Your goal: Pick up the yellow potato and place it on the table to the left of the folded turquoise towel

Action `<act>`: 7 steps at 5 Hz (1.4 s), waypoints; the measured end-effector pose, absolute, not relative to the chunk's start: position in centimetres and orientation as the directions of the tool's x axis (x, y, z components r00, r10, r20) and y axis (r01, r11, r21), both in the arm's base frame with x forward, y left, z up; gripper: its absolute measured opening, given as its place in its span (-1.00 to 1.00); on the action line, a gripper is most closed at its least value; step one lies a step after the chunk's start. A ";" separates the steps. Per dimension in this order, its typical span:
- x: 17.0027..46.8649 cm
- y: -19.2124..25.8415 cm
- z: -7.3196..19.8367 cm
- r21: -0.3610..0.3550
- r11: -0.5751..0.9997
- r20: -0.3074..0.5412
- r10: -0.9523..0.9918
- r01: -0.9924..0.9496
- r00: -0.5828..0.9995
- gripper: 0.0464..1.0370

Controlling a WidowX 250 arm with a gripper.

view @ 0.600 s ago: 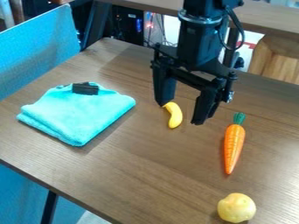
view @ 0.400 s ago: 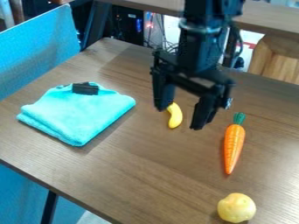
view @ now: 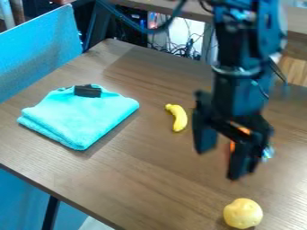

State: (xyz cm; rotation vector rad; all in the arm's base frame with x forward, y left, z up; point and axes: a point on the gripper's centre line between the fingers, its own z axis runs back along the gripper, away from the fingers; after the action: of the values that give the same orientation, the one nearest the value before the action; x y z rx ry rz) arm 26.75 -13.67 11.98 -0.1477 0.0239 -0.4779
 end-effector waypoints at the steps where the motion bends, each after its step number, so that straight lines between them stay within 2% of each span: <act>1: 26.1 -15.3 10.2 -0.149 0.831 -0.032 -0.546 0.537 0.837 0.93; 2: 26.4 -16.9 7.9 -0.104 0.791 -0.118 -0.612 0.603 0.782 0.93; 3: 27.3 -17.3 6.7 -0.075 0.782 -0.165 -0.622 0.619 0.766 0.93; 5: 28.0 -16.7 5.5 -0.022 0.802 -0.201 -0.588 0.597 0.783 0.93; 6: 27.9 -16.6 5.0 -0.024 0.804 -0.221 -0.584 0.594 0.781 0.93; 7: 27.8 -17.0 3.3 -0.062 0.799 -0.234 -0.594 0.598 0.770 0.93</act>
State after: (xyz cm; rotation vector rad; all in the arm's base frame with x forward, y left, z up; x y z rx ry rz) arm 27.83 -17.01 3.32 0.0169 0.2482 -0.6463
